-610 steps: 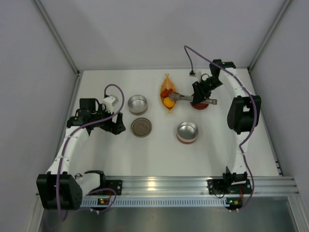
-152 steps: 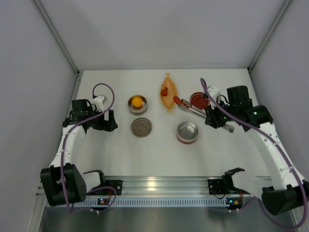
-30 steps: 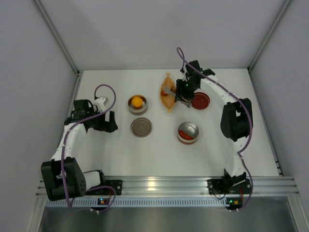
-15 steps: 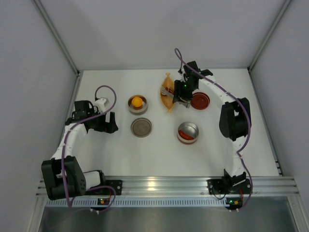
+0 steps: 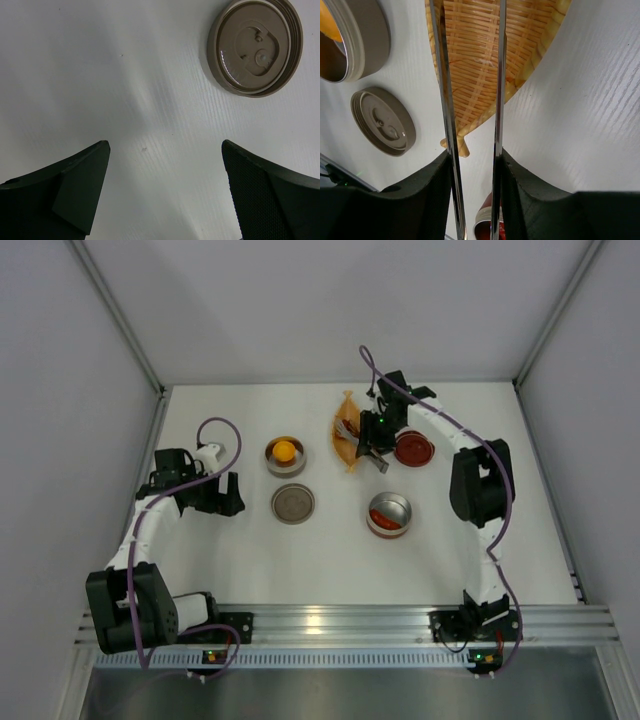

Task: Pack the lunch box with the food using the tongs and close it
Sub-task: Pick up the fake food from the plate, then place the fake food in the packing box, then place the clamp at the center of the board, then pick up the box lid from the center of the board.

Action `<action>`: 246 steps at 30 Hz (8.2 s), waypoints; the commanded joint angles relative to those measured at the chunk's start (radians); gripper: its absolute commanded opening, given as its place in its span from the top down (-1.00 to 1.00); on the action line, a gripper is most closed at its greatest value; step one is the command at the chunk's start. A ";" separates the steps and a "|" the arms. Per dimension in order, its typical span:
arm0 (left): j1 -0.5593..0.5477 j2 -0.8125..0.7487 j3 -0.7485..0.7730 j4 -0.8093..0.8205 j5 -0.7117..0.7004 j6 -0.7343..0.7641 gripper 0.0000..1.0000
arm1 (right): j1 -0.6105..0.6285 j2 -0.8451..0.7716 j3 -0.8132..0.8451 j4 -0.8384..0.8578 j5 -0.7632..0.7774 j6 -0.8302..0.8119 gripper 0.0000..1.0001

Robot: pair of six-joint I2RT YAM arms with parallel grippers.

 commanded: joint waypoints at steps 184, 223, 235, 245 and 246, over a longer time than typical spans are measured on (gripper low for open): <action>0.004 0.060 0.099 -0.091 0.157 0.150 -0.96 | -0.159 -0.068 -0.174 -0.057 0.084 -1.507 0.10; 0.004 0.008 0.108 -0.123 0.156 0.147 -0.97 | -0.122 -0.215 -0.305 -0.043 0.067 -1.437 1.00; 0.004 -0.114 0.116 -0.157 0.303 0.160 -0.97 | -0.200 -0.258 0.110 -0.537 -0.348 -1.345 1.00; -0.005 -0.211 -0.017 0.439 0.780 -0.262 -0.92 | -0.188 -0.418 0.059 -0.651 -0.731 -1.254 1.00; -0.011 -0.219 -0.027 0.497 0.776 -0.307 -0.90 | -0.183 -0.426 0.050 -0.652 -0.752 -1.242 1.00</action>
